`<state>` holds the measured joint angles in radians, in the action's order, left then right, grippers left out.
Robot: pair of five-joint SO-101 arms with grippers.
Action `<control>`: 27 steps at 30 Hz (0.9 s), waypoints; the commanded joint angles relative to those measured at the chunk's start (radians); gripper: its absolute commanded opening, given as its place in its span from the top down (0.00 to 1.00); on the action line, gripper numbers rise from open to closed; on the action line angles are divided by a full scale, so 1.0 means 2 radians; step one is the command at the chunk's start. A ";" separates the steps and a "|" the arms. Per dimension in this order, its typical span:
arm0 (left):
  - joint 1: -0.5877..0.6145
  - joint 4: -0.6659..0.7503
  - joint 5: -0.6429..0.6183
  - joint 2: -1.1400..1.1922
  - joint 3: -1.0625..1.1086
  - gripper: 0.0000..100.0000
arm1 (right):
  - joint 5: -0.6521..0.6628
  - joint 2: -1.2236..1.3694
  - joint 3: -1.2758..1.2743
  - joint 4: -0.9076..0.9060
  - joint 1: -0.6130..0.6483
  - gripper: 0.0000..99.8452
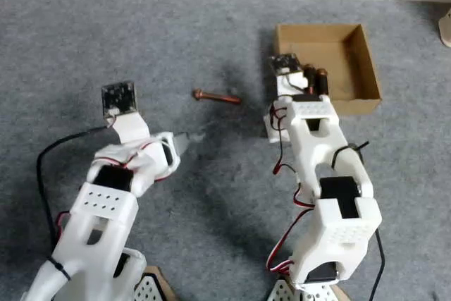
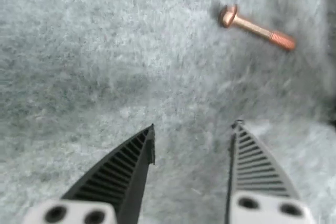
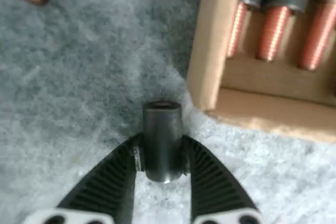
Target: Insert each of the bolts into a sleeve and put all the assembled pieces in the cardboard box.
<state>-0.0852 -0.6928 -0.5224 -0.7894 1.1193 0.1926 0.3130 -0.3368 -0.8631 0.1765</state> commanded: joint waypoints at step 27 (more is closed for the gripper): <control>0.021 0.177 -0.354 -0.005 0.032 0.77 | -0.012 -0.387 -0.351 0.130 0.123 1.00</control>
<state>-0.0100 -0.3537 -1.0150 -0.7879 1.2497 0.1788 -0.4112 -1.0150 -0.6697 0.4204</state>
